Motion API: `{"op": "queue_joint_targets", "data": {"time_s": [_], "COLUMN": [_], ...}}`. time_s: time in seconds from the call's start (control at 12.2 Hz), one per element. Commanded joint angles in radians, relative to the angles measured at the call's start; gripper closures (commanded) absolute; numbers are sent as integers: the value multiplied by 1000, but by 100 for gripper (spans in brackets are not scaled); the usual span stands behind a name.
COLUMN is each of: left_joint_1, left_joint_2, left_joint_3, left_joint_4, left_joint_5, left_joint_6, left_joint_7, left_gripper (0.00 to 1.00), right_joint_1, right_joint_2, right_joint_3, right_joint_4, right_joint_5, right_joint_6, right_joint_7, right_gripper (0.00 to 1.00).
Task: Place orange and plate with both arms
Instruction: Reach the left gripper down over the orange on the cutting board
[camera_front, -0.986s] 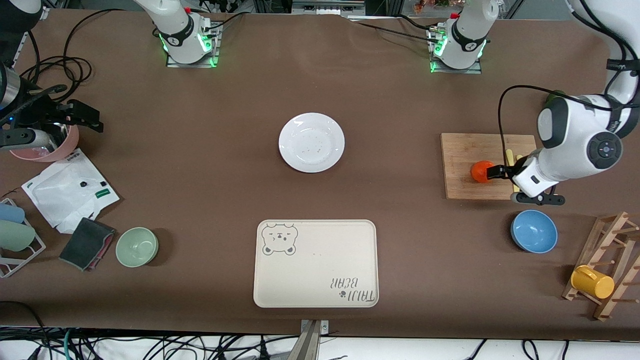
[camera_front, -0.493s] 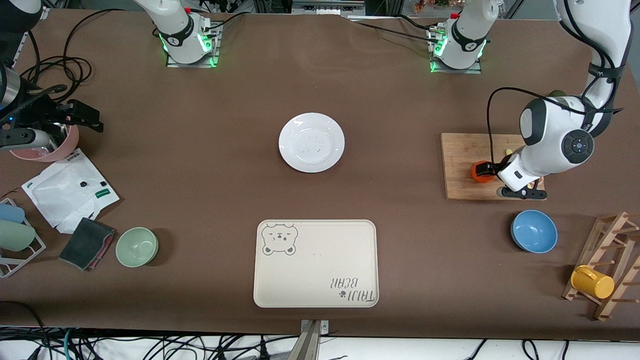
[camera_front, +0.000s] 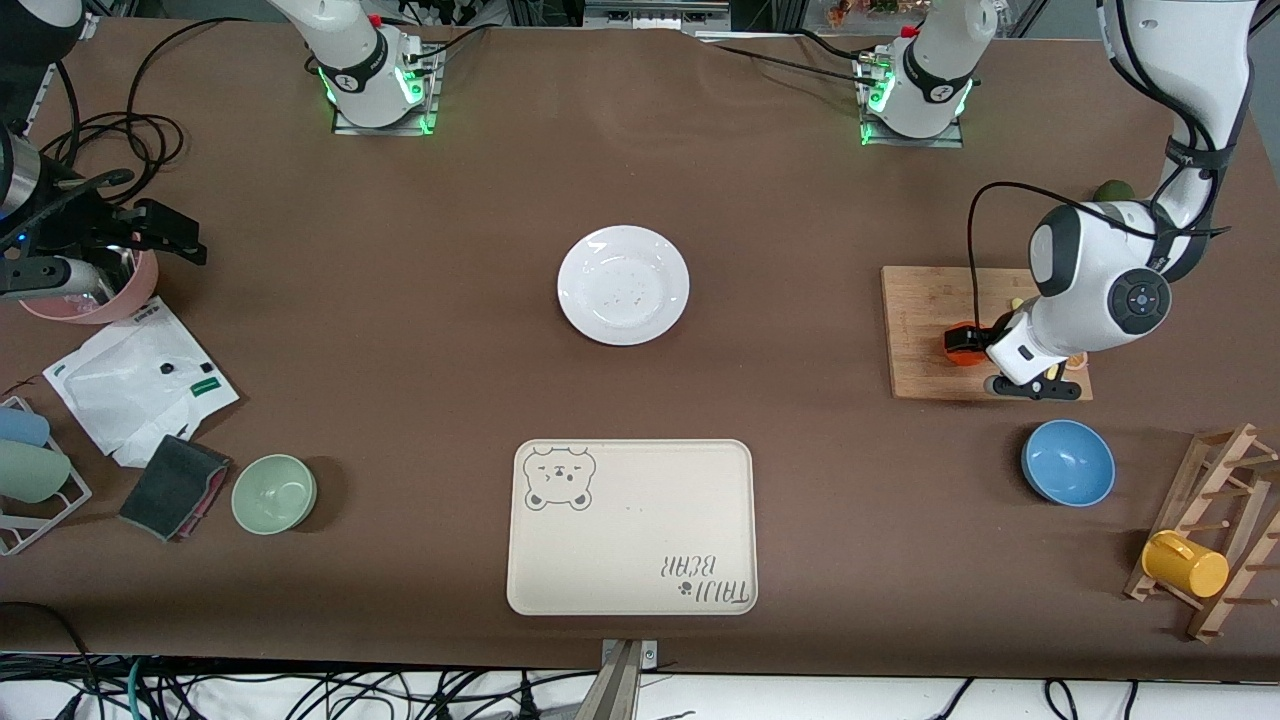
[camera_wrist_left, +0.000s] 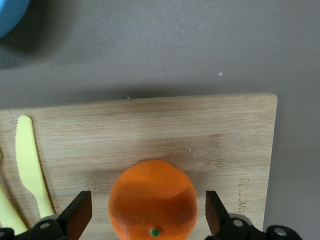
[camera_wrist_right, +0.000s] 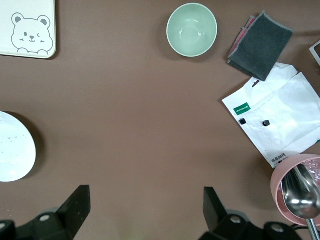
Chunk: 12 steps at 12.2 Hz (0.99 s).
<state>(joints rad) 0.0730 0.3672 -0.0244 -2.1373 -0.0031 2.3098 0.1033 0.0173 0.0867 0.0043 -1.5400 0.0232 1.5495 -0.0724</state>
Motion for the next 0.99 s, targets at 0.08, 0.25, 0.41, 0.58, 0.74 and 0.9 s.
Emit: {"op": "queue_joint_targets", "data": {"time_s": [0.08, 0.25, 0.41, 0.58, 0.74, 0.9], "left_joint_1": [-4, -2, -2, 5, 8, 8], "left_joint_2": [10, 15, 27, 33, 44, 45], "left_joint_3": [1, 1, 0, 0, 0, -2], "left_joint_4": [-4, -4, -6, -4, -4, -1], "left_joint_5": [21, 21, 21, 21, 21, 18], "left_joint_6": [14, 14, 14, 14, 13, 11], "left_joint_7": [7, 7, 7, 16, 21, 19], "left_gripper": [0, 0, 0, 0, 20, 40], "right_joint_1": [-2, -2, -2, -2, -2, -2], "right_joint_2": [-12, -10, -10, -12, -12, -10], "right_joint_3": [0, -1, -1, -1, -1, -1], "right_joint_4": [-2, -2, -2, -2, -2, -2], "right_joint_5": [9, 9, 9, 9, 9, 9], "right_joint_6": [-11, -9, -11, -11, -11, -11], "right_joint_7": [6, 6, 6, 6, 6, 6], "right_gripper": [0, 0, 0, 0, 0, 0]}}
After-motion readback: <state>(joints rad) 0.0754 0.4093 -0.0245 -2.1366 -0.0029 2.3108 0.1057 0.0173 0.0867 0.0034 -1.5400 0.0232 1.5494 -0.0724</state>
